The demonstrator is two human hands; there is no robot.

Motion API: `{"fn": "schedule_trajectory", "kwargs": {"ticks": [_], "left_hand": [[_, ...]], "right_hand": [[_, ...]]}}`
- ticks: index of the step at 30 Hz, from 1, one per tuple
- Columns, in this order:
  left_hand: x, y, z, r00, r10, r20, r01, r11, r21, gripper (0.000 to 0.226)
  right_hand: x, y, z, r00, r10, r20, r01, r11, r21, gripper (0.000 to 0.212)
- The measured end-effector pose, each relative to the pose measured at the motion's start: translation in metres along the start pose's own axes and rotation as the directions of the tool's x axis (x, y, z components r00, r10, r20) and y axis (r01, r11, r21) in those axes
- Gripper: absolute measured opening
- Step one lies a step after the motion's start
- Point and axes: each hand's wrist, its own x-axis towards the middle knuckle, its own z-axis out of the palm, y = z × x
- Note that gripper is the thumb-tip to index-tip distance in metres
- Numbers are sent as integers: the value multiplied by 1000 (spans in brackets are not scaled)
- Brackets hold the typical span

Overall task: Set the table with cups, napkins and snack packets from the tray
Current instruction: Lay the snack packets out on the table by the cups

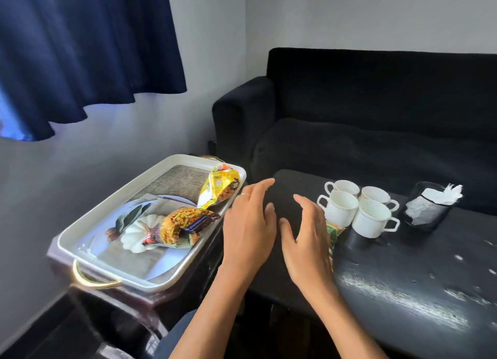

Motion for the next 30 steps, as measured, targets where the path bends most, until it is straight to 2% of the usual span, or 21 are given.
{"fn": "schedule_trajectory", "kwargs": {"ticks": [2,4,5,7,9,13,16,17,18,20,27,30], "left_hand": [[6,-4,-12,984,-60,-169,65,998,21,37],[11,-10,-22,924,-205,-324,212,977,-13,33],[14,-13,-28,867,-311,-390,303,949,-83,33],[17,-21,-38,693,-562,-452,472,827,-304,37],[17,-31,-47,511,-745,-429,569,667,-480,43],[12,-50,-57,317,-871,-375,607,490,-626,49],[13,-61,-60,98,-988,-115,574,151,-805,56],[13,-64,-60,51,-998,-29,539,52,-841,59],[13,-67,-60,28,-999,27,511,-8,-860,62],[14,-71,-57,25,-998,58,485,-39,-874,66],[13,-77,-53,79,-995,64,430,-23,-903,69],[12,-74,-52,106,-993,41,409,6,-913,69]], "right_hand": [[0,-8,6,997,-54,57,53,998,33,45],[-2,-16,15,987,-98,129,91,994,59,42],[-3,-20,20,980,-113,166,102,992,71,40],[-4,-28,34,965,-129,227,112,990,83,38],[-5,-35,48,954,-134,269,115,989,88,38],[-6,-45,76,931,-86,354,58,994,89,42],[-6,-49,91,900,-38,434,18,999,50,49],[-6,-50,95,891,-27,453,11,999,39,50],[-6,-51,98,884,-19,467,4,999,33,51],[-6,-52,102,885,-5,466,-13,999,36,50],[-5,-57,100,897,-22,441,-24,995,99,37],[-5,-60,94,891,-60,450,-45,975,220,35]]}}
